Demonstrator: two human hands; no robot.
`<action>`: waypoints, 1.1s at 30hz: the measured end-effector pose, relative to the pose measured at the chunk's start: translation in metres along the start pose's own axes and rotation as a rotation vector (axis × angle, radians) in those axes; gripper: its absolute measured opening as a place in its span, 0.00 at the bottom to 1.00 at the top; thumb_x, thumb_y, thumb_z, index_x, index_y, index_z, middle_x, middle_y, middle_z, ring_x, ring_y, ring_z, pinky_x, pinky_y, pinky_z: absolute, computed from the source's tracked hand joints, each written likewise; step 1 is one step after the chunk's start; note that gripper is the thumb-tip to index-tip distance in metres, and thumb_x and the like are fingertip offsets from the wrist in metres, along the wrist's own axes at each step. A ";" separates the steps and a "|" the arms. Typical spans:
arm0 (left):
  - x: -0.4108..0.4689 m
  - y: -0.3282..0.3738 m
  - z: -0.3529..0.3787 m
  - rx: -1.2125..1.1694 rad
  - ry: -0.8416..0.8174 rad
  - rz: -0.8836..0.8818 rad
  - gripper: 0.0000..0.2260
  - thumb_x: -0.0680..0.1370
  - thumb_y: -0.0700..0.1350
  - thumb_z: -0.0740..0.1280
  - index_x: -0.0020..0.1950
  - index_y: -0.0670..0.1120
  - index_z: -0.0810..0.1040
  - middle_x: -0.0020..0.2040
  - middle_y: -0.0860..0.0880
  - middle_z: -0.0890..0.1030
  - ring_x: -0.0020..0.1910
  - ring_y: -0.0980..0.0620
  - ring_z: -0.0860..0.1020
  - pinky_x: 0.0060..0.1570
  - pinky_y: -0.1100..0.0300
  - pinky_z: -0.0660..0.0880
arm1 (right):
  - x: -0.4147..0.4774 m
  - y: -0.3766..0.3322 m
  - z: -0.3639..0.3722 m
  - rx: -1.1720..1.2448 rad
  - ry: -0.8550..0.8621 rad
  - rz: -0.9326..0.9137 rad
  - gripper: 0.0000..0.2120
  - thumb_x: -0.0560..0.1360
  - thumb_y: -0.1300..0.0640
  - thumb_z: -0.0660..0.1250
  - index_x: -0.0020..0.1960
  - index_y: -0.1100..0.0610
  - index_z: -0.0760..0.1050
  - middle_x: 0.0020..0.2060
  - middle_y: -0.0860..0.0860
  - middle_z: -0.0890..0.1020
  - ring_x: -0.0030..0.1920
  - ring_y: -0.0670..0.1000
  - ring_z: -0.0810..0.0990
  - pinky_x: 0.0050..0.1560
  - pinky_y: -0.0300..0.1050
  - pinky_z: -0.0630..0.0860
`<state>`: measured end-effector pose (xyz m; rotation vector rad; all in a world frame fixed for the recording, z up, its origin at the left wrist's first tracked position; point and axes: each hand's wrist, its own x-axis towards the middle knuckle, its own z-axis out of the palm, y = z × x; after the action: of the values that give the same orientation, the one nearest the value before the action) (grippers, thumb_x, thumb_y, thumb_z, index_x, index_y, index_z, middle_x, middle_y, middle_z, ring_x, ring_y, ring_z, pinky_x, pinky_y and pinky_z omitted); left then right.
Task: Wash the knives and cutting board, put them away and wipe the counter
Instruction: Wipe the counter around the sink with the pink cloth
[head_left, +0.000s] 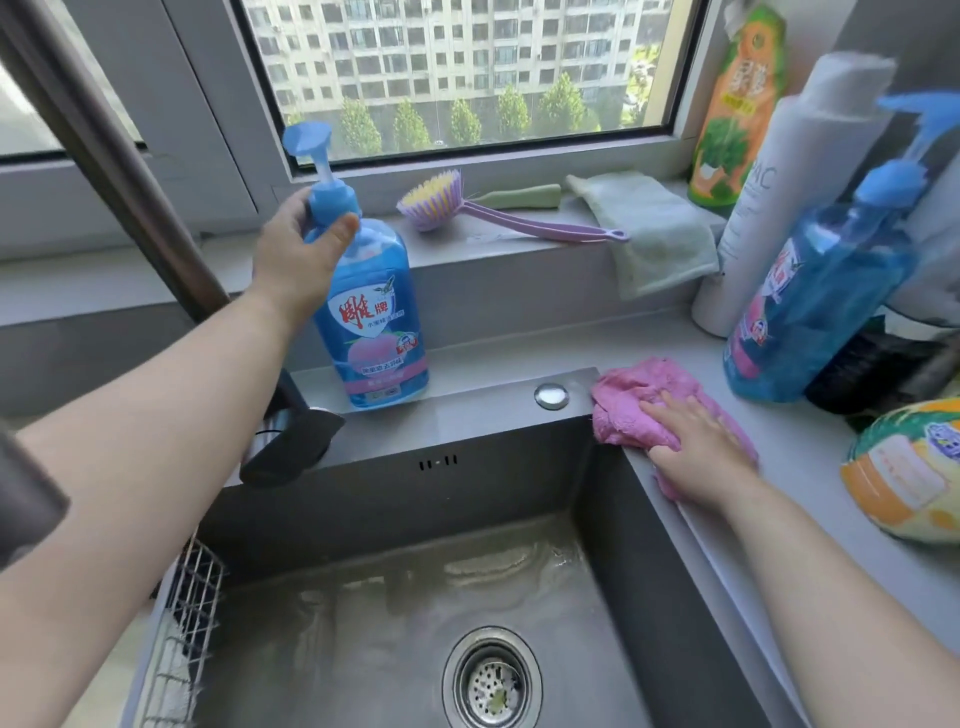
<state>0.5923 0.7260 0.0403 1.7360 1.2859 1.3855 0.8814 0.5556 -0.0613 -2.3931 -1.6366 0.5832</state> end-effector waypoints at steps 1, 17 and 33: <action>0.000 -0.001 0.000 0.043 -0.019 0.016 0.16 0.78 0.41 0.62 0.66 0.39 0.69 0.55 0.48 0.74 0.54 0.55 0.71 0.50 0.74 0.68 | -0.007 0.001 0.002 -0.004 0.006 0.012 0.28 0.76 0.59 0.57 0.74 0.46 0.55 0.76 0.47 0.50 0.76 0.48 0.47 0.75 0.44 0.43; -0.121 0.052 -0.003 0.371 -0.246 0.116 0.19 0.79 0.40 0.60 0.70 0.37 0.65 0.71 0.41 0.66 0.71 0.46 0.62 0.68 0.60 0.53 | -0.187 0.016 0.031 0.336 -0.001 0.183 0.24 0.81 0.48 0.49 0.76 0.51 0.50 0.76 0.50 0.53 0.76 0.50 0.49 0.74 0.44 0.45; -0.316 0.020 -0.117 0.587 -0.260 -0.201 0.12 0.75 0.33 0.64 0.57 0.39 0.79 0.61 0.39 0.77 0.66 0.42 0.70 0.65 0.50 0.63 | -0.118 0.032 0.019 -0.152 0.009 0.136 0.25 0.81 0.48 0.45 0.76 0.51 0.46 0.77 0.51 0.46 0.76 0.53 0.43 0.74 0.50 0.40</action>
<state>0.4877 0.4132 -0.0331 1.9992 1.7690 0.6720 0.8638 0.4332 -0.0646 -2.6281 -1.5769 0.4845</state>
